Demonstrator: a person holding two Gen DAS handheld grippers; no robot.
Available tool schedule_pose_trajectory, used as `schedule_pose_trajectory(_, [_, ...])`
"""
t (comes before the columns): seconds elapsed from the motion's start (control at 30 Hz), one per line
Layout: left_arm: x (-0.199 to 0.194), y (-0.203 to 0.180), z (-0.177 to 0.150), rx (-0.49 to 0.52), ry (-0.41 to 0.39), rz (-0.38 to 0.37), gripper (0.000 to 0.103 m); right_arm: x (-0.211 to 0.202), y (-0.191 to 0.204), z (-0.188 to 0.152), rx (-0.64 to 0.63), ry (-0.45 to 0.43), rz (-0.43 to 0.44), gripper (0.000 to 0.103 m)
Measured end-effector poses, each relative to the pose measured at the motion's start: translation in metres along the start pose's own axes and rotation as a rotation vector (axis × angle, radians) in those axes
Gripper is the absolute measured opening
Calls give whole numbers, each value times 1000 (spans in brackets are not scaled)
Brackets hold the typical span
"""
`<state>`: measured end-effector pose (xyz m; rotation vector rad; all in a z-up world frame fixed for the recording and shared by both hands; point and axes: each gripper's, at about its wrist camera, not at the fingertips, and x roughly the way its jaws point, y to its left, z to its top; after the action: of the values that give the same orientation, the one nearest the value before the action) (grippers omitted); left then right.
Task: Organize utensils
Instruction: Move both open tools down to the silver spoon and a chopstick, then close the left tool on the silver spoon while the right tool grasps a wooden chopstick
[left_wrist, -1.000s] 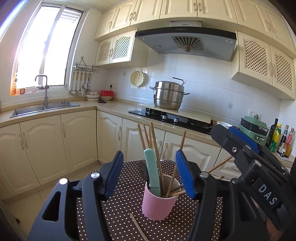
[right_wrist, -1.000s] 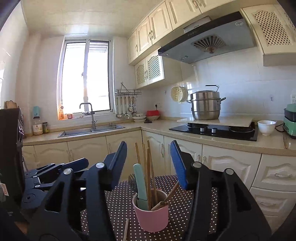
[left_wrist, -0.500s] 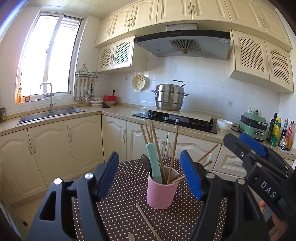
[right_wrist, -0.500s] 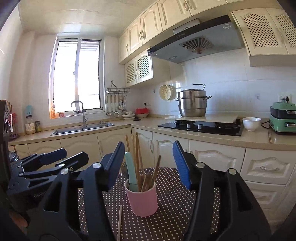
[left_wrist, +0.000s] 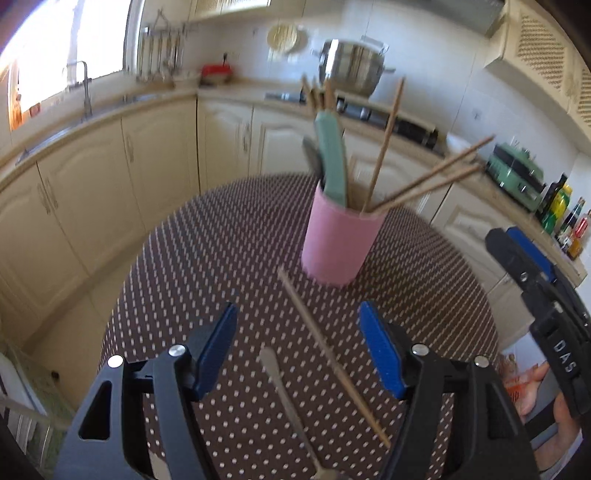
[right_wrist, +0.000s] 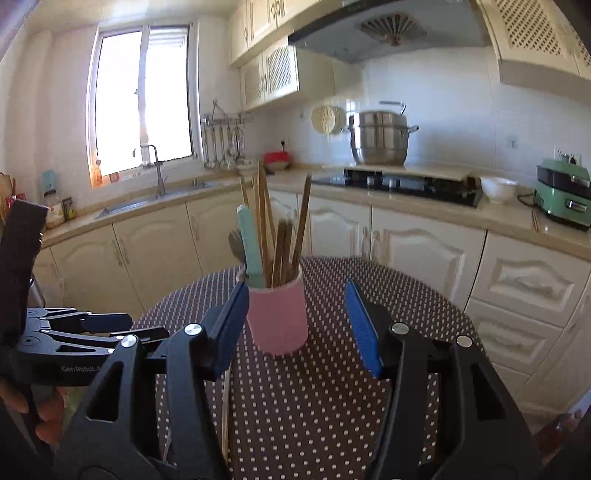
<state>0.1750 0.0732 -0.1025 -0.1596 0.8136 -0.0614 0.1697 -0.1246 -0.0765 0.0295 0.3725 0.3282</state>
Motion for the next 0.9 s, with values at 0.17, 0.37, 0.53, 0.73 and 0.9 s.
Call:
schedule_pose_trajectory(0.17, [34, 12, -22, -28, 186, 11, 53, 14, 4, -18, -12, 91, 10, 54])
schedule_pose_trajectory(0.37, [56, 9, -48, -11, 323, 22, 40, 35, 9, -35, -28, 226, 39, 54])
schedule_pose_trajectory(0.53, [63, 0, -61, 52, 352, 62, 34, 48, 13, -46, -35, 319, 61, 54])
schedule_pose_trajectory(0.73, [67, 5, -60, 25, 310, 77, 10, 58, 17, -49, -29, 390, 92, 54])
schedule_pose_trajectory(0.9, [71, 21, -51, -27, 258, 53, 6, 69, 23, -56, -30, 475, 137, 54])
